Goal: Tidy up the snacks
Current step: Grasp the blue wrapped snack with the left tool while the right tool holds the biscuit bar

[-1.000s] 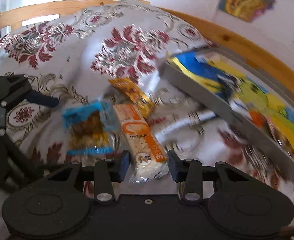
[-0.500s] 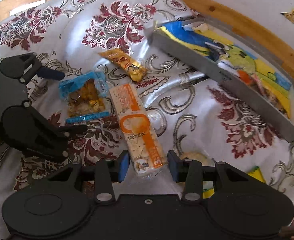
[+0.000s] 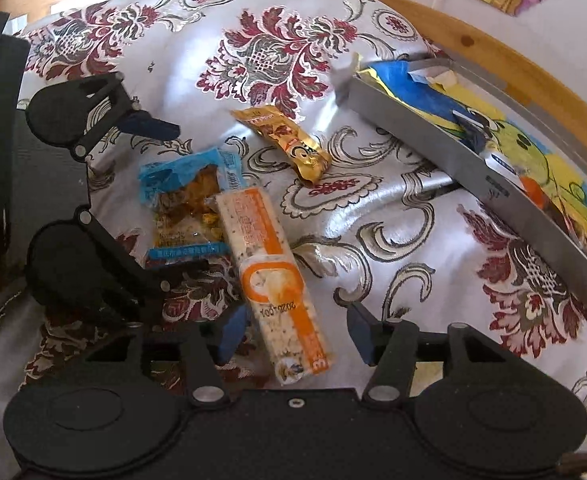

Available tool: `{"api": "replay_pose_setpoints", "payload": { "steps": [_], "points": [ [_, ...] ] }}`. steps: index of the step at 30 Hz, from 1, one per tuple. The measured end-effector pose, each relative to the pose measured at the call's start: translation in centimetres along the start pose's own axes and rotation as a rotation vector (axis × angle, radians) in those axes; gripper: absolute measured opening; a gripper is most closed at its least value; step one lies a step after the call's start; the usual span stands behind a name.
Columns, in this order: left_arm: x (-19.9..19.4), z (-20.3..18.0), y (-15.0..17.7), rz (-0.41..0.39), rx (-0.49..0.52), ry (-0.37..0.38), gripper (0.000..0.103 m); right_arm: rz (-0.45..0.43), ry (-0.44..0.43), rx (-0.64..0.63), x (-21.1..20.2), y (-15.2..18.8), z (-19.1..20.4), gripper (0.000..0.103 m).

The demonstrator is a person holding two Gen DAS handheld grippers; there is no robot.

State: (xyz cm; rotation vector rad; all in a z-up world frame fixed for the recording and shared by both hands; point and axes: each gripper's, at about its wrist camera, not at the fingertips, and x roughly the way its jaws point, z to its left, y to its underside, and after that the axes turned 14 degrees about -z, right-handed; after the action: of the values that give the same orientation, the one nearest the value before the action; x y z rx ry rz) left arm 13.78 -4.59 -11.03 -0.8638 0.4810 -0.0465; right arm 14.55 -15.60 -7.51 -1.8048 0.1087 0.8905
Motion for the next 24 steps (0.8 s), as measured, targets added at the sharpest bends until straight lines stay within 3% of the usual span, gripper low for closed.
{"api": "replay_pose_setpoints", "payload": {
  "steps": [8,24],
  "points": [
    [0.4,0.8,0.1,0.023,-0.069,0.056,0.087,0.010,-0.002,-0.027,0.4,0.4,0.4,0.060],
    [0.5,1.4,0.0,0.042,-0.128,0.050,0.068,0.008,-0.020,-0.003,0.9,0.5,0.2,0.060]
  ]
}}
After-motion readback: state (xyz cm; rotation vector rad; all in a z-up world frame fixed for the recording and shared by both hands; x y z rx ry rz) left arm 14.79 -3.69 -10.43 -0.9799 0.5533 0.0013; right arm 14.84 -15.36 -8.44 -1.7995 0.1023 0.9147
